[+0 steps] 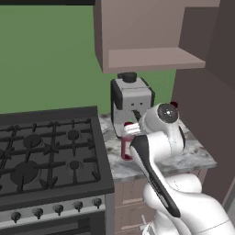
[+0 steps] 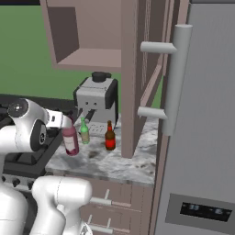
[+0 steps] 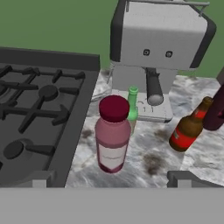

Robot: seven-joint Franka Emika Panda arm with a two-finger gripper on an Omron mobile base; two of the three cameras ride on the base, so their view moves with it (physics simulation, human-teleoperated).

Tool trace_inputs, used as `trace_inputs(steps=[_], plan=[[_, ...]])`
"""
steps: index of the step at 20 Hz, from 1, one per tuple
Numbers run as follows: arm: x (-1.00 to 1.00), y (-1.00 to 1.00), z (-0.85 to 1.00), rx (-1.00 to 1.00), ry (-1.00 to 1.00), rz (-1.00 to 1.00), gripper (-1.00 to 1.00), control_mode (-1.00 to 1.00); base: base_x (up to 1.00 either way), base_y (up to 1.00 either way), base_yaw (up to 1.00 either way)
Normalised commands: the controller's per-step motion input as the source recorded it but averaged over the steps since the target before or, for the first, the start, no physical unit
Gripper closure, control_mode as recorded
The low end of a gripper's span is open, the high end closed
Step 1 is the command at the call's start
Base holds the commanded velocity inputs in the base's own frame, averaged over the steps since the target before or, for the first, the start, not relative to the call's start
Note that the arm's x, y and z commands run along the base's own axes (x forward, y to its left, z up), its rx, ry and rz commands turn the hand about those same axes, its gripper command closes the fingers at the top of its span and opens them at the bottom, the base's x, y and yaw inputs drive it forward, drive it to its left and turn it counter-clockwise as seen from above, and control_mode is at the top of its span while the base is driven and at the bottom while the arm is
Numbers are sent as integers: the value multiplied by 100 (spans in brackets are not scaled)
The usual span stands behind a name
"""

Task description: Sort all alcoholic drinks to one cabinet, and non-alcoholic drinks to the other.

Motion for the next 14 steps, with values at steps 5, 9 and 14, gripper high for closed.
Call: trace_inputs(steps=[5,9,14], plan=[[0,2,-12,-1,-1,-2,-100,-100,0,0,0],[4,0,-5,0,0,-2,-100,-100,0,0,0],[12,0,0,0,0,-2,-100,-100,0,0,0]])
